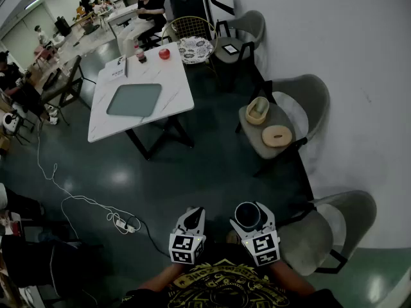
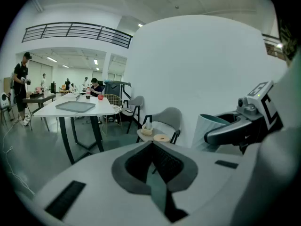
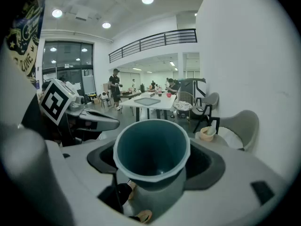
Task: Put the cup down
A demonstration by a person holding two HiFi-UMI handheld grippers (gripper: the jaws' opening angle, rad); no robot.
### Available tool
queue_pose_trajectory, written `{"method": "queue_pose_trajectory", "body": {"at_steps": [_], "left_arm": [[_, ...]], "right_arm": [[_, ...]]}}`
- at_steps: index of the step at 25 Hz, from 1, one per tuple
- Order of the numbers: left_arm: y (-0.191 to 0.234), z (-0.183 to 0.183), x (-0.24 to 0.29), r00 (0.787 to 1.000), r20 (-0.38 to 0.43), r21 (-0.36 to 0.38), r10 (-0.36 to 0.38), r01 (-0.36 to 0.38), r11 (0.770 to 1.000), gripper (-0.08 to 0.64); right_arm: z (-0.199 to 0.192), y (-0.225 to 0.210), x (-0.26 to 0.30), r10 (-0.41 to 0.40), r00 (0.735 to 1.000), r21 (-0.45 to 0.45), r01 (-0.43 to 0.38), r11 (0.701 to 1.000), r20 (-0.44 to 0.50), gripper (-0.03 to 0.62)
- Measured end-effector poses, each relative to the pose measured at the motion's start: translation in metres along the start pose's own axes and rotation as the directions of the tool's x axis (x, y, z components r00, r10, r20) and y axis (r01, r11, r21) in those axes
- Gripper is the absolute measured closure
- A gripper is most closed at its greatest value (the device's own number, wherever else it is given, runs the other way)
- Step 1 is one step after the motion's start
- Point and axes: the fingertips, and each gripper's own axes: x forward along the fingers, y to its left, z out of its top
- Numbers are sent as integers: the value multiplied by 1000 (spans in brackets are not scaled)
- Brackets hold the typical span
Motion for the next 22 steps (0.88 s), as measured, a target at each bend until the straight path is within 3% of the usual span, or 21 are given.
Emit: {"method": "queue_pose_trajectory", "body": {"at_steps": [22], "left_arm": [[17,-4,-8,999,6,-30,48,-48,998,550]], "right_arm": [[4,7,12,31,999,31,-31,999,-7,206]]}}
